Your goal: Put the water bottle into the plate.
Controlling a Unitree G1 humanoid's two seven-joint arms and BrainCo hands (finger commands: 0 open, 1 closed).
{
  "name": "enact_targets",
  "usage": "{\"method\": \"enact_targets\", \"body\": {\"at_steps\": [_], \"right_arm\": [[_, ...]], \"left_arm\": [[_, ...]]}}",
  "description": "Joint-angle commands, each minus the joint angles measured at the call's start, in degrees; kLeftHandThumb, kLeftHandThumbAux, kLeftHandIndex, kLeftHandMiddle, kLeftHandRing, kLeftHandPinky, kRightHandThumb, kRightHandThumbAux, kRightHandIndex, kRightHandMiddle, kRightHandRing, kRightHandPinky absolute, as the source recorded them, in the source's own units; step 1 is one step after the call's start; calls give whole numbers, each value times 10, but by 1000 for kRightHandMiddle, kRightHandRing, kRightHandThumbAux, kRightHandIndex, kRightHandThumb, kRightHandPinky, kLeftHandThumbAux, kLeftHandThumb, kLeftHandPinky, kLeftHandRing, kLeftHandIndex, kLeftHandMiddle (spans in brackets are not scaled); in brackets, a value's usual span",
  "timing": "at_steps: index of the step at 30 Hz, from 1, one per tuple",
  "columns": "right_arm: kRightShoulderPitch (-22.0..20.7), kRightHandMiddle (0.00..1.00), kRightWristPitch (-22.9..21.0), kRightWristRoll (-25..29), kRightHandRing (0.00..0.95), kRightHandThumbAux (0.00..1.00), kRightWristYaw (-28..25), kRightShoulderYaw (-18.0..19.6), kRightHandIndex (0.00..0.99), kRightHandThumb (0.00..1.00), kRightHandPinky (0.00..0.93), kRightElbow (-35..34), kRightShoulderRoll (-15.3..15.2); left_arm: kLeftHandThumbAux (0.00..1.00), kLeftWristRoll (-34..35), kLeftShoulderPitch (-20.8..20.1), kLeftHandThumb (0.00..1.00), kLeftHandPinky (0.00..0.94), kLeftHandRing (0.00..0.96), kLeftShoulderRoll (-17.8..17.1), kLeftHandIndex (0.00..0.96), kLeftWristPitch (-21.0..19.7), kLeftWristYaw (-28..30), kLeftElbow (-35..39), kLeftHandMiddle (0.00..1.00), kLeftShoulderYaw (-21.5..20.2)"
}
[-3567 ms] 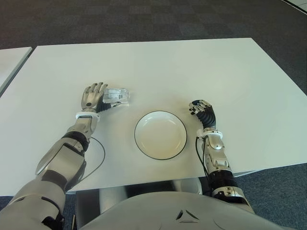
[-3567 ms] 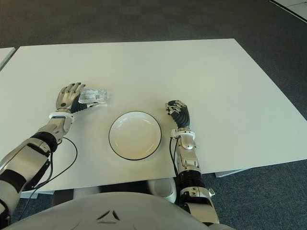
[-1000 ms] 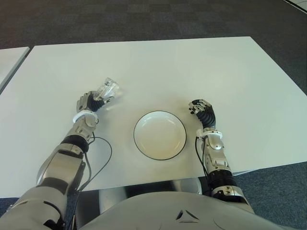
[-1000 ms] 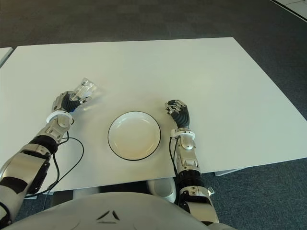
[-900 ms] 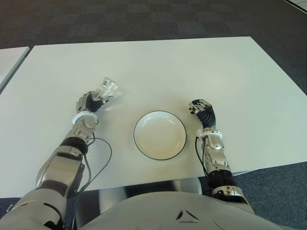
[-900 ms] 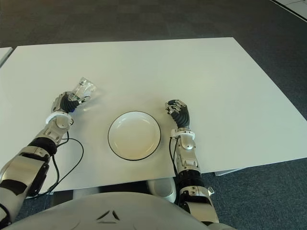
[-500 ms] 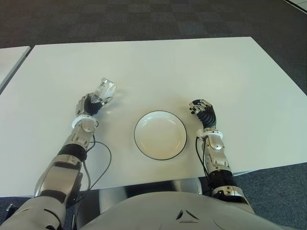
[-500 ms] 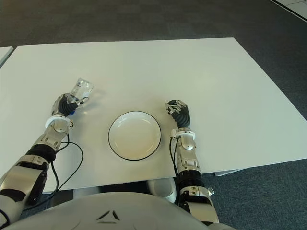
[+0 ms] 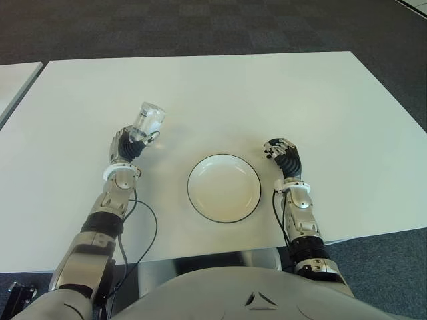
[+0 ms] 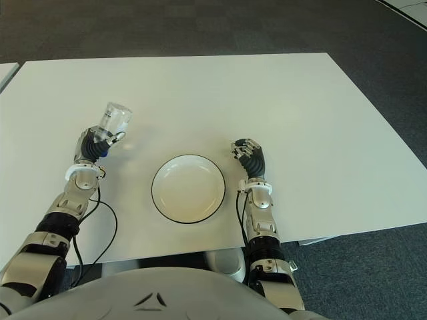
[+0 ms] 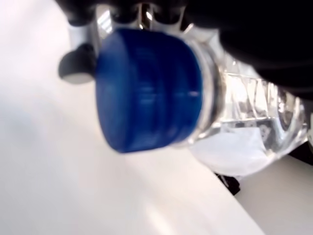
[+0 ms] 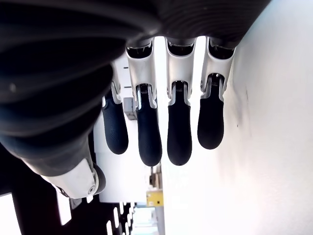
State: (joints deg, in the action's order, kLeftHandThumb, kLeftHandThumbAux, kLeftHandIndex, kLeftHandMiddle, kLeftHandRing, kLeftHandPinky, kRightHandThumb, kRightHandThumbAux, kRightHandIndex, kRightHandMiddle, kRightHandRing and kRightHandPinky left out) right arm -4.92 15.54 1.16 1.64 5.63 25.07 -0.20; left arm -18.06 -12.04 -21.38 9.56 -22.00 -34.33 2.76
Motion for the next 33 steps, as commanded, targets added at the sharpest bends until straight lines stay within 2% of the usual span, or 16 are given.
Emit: {"method": "enact_targets", "body": {"at_steps": [1, 17, 25, 33], "right_arm": [[7, 495, -11, 7, 512, 732, -1, 2, 429, 708, 527, 14, 3], [6, 495, -6, -2, 506, 732, 6, -1, 429, 707, 532, 17, 4], [6, 494, -13, 2, 511, 732, 3, -2, 429, 707, 535, 13, 4], [9, 494, -14, -2, 510, 733, 9, -3, 429, 707, 526, 10, 4]], "left_arm": [[698, 4, 12, 748, 838, 878, 3, 442, 20, 1, 47, 895, -14], [699, -20, 52, 748, 836, 882, 5, 442, 30, 17, 189, 897, -17], [699, -91, 52, 748, 833, 883, 24, 442, 11, 14, 276, 897, 21], [699, -146, 54, 748, 814, 881, 33, 442, 18, 8, 306, 895, 48]]}}
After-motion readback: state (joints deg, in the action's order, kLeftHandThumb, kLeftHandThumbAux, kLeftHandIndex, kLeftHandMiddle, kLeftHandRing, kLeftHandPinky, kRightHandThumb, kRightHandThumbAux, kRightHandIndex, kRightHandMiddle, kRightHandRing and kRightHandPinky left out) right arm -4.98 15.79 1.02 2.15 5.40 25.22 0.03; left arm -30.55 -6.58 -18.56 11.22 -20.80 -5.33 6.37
